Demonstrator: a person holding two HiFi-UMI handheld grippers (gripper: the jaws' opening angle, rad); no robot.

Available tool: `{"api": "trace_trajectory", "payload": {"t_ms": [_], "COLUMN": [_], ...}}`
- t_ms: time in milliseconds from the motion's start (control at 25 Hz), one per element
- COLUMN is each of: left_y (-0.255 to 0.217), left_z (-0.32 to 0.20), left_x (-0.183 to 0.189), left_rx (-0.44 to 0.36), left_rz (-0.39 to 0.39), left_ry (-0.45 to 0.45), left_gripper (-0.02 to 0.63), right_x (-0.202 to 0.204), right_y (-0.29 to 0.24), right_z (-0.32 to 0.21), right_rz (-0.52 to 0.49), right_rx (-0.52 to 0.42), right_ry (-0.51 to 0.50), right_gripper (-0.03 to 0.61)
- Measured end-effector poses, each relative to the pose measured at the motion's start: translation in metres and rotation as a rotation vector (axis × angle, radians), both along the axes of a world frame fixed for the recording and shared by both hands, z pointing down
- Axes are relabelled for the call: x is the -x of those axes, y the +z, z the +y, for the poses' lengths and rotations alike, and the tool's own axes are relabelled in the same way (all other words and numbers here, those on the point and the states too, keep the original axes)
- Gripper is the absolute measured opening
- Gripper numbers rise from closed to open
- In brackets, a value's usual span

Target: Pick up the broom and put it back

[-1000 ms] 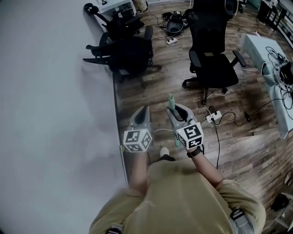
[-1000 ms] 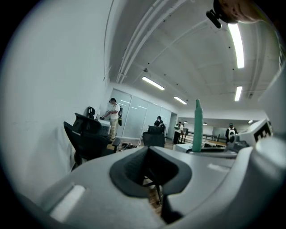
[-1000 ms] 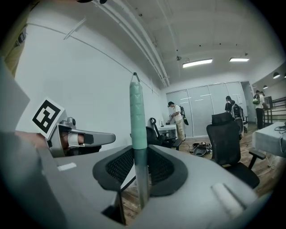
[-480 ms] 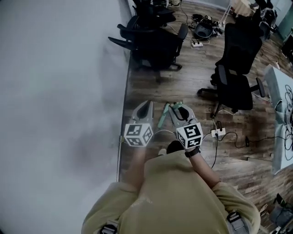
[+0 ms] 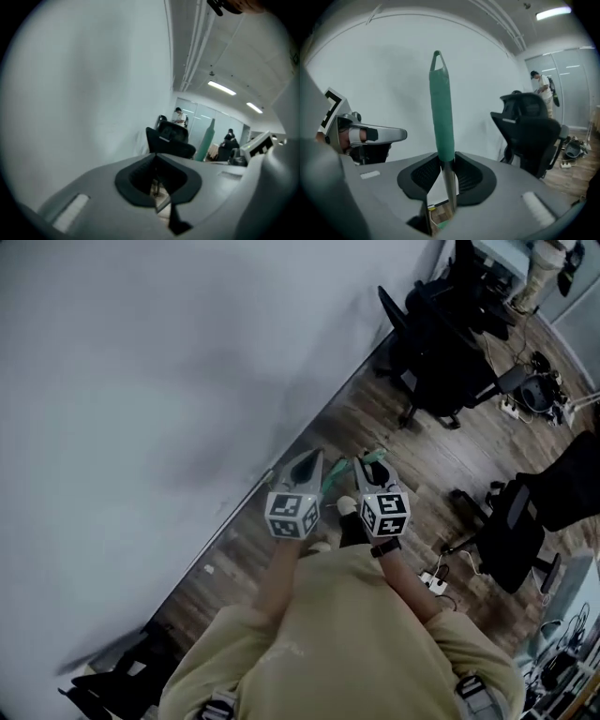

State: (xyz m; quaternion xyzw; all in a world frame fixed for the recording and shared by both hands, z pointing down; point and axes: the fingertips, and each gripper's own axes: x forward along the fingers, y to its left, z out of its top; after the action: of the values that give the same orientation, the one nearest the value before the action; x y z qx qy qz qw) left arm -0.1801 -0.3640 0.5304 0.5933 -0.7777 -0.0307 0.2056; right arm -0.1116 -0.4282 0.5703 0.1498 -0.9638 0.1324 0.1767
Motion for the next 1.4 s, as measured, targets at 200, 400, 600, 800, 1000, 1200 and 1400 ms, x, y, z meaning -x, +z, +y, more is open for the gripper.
{"api": "trace_trajectory", "payload": {"t_ms": [200,400,600,800,1000,1200,1400], "left_y": [0.04,0.084,0.125,0.163,0.189,0.212,0.23], "left_z": [0.033,0.051,0.074,0.093,0.114,0.131,0.139], "left_x": [0.021,0.05,0.059,0.064,0.066,0.064,0.064], "left_rx": [0.058,0.098,0.13,0.156,0.175,0.185,0.195], "left_rz": [0.064,0.132,0.199,0.244,0.267,0.299,0.316], "left_ry": [-0.252,-0.436,-0.605,-0.717,-0.767,-0.798,-0.805], "left_gripper": [0.002,0.002,0.002,0.002,0.002,0.002,0.002], "right_x": [0.049,0.1,0.132,0.148,0.177,0.232,0.287], "right_y": [0.064,0.128,0.194,0.267,0.323,0.348,0.361], "right_z": [0.019,0.027,0.024,0.012,0.014,0.012,0.023], "right_rz": [0.107,0.204,0.307,0.422,0.486,0.44,0.4], "right_rx": [0.089,0.105,0.123,0.146,0.124,0.12,0.107], "right_ry": [-0.248,-0.379,-0.428,-0.433,-0.459,-0.457,-0.529], "right_gripper": [0.096,0.098,0.098,0.103,0.104,0.097,0.095]}}
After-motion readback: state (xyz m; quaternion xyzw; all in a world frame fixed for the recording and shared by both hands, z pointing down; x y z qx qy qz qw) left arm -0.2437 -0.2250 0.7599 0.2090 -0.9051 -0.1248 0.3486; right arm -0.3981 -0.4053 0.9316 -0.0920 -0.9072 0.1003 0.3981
